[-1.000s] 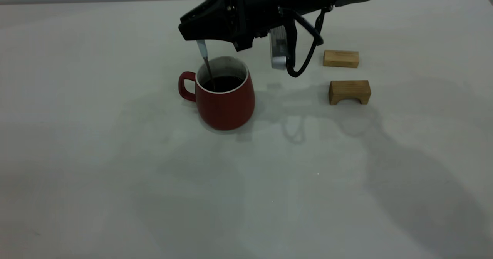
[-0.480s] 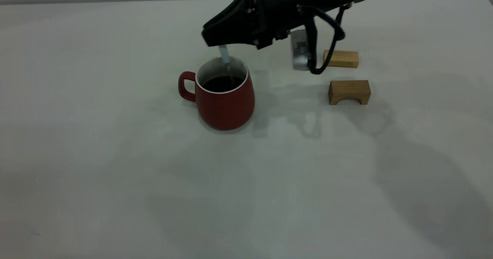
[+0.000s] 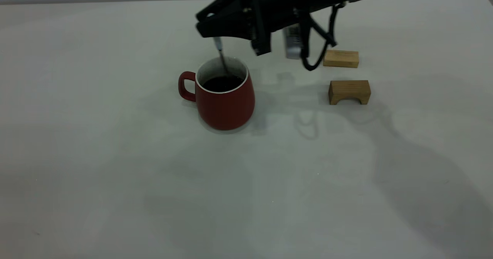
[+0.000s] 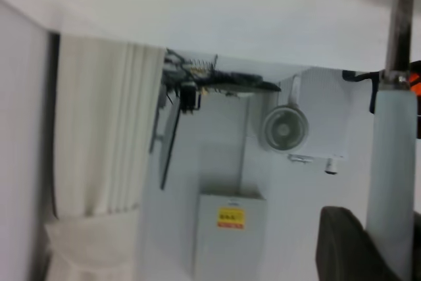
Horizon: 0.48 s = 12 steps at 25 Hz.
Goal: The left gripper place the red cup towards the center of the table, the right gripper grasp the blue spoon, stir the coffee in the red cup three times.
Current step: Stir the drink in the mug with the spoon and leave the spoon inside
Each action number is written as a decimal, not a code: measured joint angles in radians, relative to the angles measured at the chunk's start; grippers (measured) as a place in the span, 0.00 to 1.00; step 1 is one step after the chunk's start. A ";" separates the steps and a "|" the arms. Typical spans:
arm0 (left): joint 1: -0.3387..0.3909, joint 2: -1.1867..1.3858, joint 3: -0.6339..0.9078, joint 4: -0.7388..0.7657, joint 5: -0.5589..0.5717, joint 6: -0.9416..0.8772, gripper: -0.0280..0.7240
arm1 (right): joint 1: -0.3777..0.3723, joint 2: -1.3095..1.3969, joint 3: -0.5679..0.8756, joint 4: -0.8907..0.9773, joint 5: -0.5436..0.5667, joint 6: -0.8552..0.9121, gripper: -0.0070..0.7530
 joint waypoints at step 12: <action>0.000 0.000 0.000 0.000 0.000 0.000 0.48 | 0.067 0.000 0.000 -0.031 -0.004 0.265 0.18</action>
